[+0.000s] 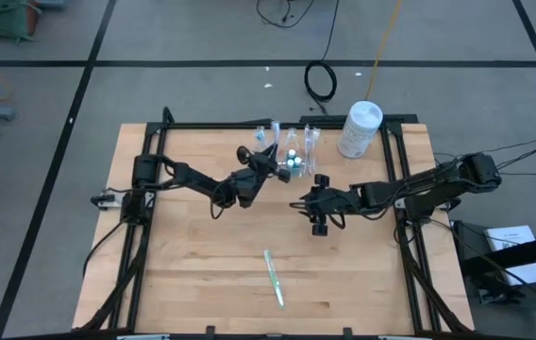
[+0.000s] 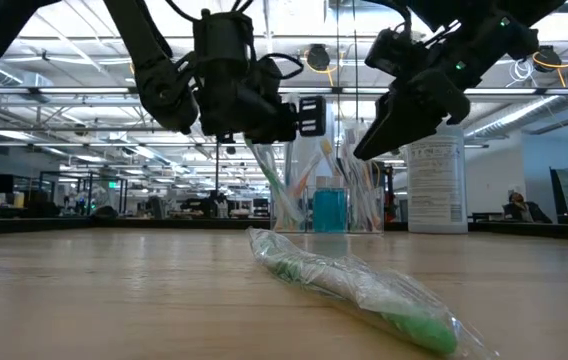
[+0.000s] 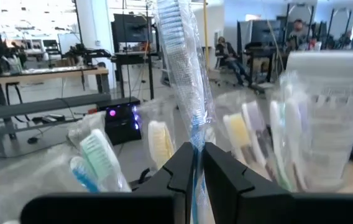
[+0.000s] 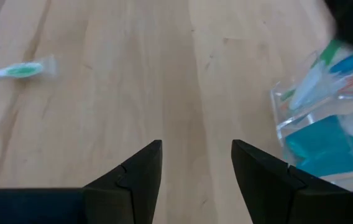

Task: Pick & Place toothbrushing station
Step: Put the blue toothbrush into the transparent organizer, then put the green toothbrush into the transparent organizer

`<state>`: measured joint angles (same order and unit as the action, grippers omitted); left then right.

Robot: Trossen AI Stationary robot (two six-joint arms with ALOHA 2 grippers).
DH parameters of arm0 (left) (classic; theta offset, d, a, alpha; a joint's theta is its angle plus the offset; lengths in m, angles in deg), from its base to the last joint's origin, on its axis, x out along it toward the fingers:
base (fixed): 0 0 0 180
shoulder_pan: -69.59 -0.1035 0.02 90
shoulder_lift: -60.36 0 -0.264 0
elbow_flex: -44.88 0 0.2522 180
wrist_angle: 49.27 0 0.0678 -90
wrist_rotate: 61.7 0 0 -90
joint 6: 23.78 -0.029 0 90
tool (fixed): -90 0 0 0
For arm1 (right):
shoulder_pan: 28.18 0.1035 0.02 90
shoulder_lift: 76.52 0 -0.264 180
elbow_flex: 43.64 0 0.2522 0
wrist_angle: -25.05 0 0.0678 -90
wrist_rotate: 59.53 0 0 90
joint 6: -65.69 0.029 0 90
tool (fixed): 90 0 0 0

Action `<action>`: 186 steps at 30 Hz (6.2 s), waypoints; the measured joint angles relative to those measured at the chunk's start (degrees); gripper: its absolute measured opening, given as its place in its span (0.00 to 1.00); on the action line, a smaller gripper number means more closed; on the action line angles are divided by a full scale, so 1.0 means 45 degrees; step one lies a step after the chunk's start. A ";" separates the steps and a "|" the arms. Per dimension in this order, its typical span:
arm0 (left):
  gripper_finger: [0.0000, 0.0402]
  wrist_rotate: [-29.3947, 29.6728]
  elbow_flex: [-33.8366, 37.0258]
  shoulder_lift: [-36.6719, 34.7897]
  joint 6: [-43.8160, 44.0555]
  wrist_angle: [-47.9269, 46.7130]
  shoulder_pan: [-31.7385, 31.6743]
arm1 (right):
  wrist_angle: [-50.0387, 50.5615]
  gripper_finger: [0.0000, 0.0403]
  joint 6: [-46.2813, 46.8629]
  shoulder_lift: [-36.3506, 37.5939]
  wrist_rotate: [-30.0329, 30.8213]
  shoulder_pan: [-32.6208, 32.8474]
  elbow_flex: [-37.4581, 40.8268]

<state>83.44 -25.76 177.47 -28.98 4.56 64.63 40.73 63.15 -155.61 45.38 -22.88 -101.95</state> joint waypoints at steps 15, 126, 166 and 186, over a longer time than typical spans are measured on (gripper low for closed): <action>0.09 -0.1326 0.0000 0.0161 0.0424 -0.1396 -0.0400 | -0.0182 0.46 -0.0334 0.0000 -0.0036 -0.1234 0.0000; 0.43 -0.4231 -0.0117 -1.2909 0.3618 -2.2014 0.2300 | -0.0163 0.46 0.4617 0.0000 -0.0041 -0.1826 -0.0005; 0.43 -0.5280 0.2701 -1.3055 0.1839 -1.7616 0.1678 | -0.5154 0.46 0.6097 -0.1949 -0.1527 0.1358 -0.0005; 0.43 -0.5282 0.2701 -1.3055 0.1881 -1.7597 0.1688 | -0.5413 0.42 0.8247 -0.5216 -0.2671 0.3178 -0.2584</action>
<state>59.68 -13.61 118.73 -20.52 -74.62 72.22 16.37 100.26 -179.09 33.36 -8.58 -113.58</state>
